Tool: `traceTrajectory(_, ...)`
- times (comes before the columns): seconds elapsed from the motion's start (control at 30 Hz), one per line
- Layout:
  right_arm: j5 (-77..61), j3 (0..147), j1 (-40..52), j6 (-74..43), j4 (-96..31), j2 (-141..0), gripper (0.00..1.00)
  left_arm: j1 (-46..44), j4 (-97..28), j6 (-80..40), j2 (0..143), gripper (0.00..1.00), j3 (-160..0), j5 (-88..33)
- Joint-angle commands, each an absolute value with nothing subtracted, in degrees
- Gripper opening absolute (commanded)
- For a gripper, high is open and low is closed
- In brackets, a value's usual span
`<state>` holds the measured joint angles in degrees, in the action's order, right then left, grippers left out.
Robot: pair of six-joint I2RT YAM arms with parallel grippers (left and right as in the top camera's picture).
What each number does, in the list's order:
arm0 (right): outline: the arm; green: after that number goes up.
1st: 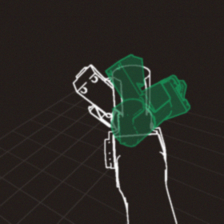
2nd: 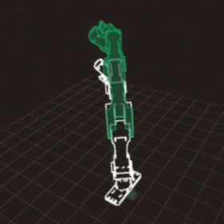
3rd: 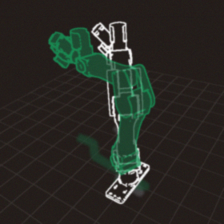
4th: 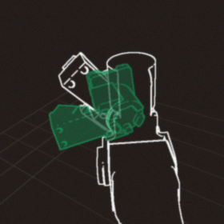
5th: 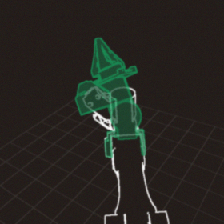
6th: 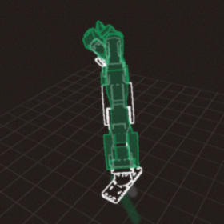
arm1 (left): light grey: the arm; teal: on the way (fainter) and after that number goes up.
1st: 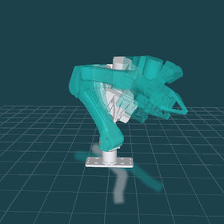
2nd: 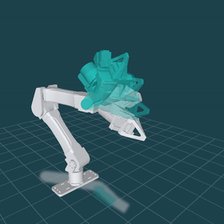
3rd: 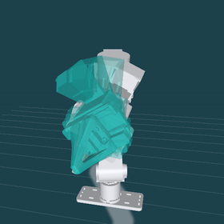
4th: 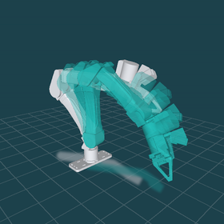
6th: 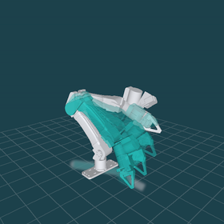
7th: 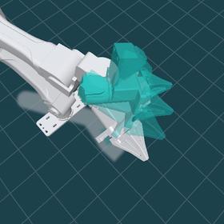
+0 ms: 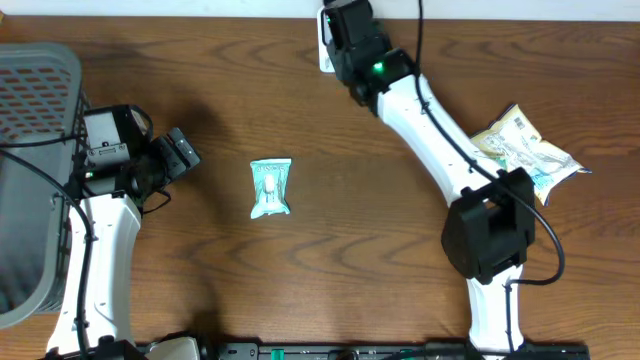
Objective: Scan the item barcode
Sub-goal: 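Hold the Zam-Buk box in front of the scanner window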
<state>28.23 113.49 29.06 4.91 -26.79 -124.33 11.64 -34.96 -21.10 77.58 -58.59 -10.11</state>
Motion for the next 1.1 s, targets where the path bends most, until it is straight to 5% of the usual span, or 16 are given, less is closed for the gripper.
traceTrajectory(0.0,39.2,111.5,28.7,17.9,-17.3,-124.8,0.40,11.9,-35.1,-20.6,77.6,0.98,-58.8,-9.6)
traceTrajectory(0.53,42.3,111.2,27.5,68.2,22.7,-143.3,0.52,11.9,-35.1,-20.6,77.6,0.98,-58.8,-9.6)
traceTrajectory(1.07,35.6,111.2,23.7,77.3,19.8,-143.7,0.52,11.9,-35.1,-20.6,77.6,0.98,-58.8,-9.6)
